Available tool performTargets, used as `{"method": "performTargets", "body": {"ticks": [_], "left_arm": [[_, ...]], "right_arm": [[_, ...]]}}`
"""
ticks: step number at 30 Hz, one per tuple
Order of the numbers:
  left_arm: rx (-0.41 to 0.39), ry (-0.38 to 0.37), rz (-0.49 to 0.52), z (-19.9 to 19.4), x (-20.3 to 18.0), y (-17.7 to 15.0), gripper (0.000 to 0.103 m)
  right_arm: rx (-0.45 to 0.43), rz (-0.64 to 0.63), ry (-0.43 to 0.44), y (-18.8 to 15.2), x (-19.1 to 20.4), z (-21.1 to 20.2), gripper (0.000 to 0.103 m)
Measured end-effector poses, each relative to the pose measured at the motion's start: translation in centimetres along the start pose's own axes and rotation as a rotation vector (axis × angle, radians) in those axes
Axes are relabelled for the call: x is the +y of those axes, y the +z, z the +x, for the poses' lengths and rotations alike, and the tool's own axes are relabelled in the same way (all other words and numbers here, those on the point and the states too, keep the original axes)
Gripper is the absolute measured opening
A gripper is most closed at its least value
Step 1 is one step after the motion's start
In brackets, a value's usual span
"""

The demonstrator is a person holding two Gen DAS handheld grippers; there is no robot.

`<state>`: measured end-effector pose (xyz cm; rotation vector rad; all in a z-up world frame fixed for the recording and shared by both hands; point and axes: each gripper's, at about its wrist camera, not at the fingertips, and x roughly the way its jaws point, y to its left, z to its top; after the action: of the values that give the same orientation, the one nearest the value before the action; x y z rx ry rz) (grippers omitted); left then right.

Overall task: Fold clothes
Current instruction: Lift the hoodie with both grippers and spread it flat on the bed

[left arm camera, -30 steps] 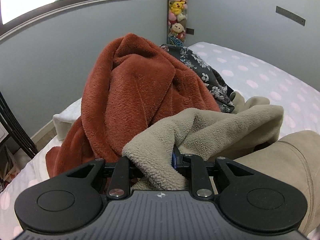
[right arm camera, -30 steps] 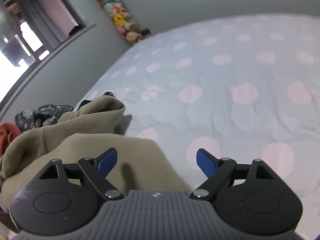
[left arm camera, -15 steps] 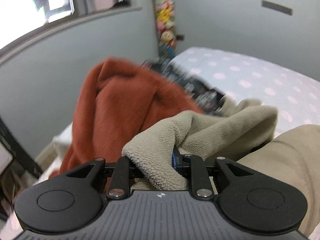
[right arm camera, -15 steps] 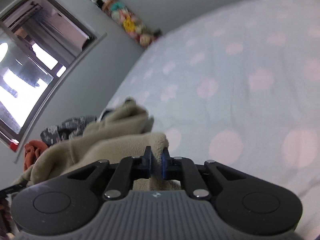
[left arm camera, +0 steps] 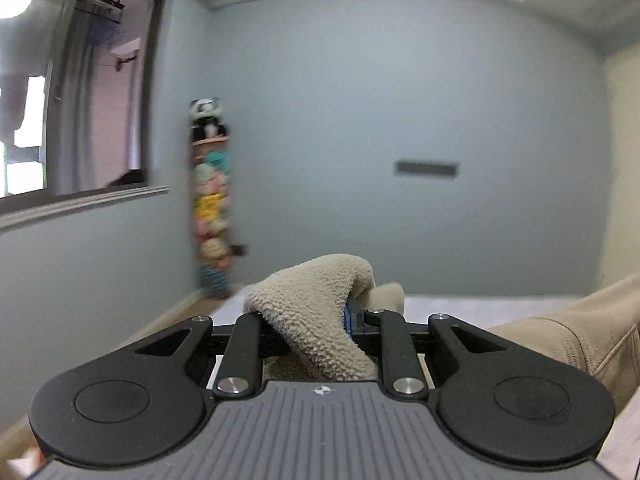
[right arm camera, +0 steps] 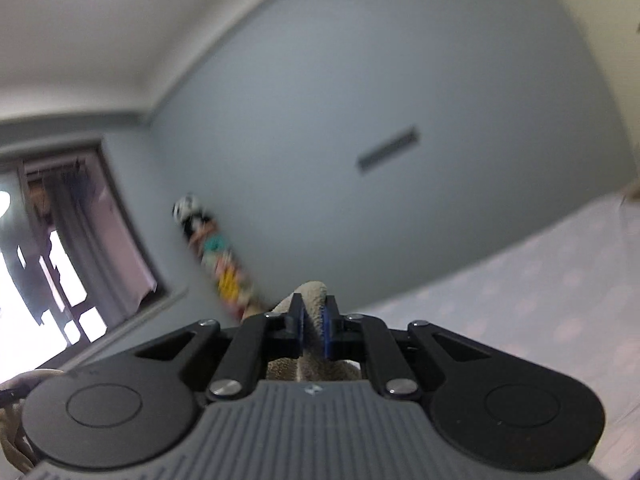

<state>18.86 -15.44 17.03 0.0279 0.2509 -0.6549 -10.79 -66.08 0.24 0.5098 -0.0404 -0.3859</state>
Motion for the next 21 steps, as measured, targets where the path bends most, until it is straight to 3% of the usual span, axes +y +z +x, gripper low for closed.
{"method": "performTargets", "body": {"ticks": [3, 6, 9, 12, 16, 18, 20, 21], "left_arm": [[0.111, -0.085, -0.063, 2.1, -0.3, -2.6, 0.018], [0.314, -0.128, -0.129, 5.4, 0.1, -8.3, 0.018], [0.518, -0.103, -0.136, 8.3, 0.3, -15.5, 0.018], [0.662, -0.053, -0.118, 8.9, 1.5, -21.4, 0.018], [0.808, -0.041, -0.149, 8.5, 4.6, -27.1, 0.022], [0.833, -0.074, -0.177, 7.7, 5.6, -28.1, 0.023], [0.831, -0.117, -0.172, 6.8, 5.7, -28.0, 0.025], [0.828, -0.139, -0.167, 6.4, 5.7, -27.9, 0.027]], "right_arm": [[0.017, -0.045, -0.058, 0.9, -1.5, -4.7, 0.010], [0.136, -0.080, -0.133, -1.3, -3.4, -7.8, 0.010], [0.304, -0.089, -0.203, -6.4, -5.9, -9.5, 0.011], [0.469, -0.017, -0.239, -12.1, -8.7, -10.2, 0.011], [0.586, 0.009, -0.239, -15.8, -9.7, -10.8, 0.012], [0.625, -0.030, -0.242, -16.0, -9.3, -10.7, 0.019], [0.649, -0.123, -0.261, -15.6, -8.6, -10.5, 0.043], [0.651, -0.179, -0.272, -15.3, -8.1, -10.5, 0.048]]}}
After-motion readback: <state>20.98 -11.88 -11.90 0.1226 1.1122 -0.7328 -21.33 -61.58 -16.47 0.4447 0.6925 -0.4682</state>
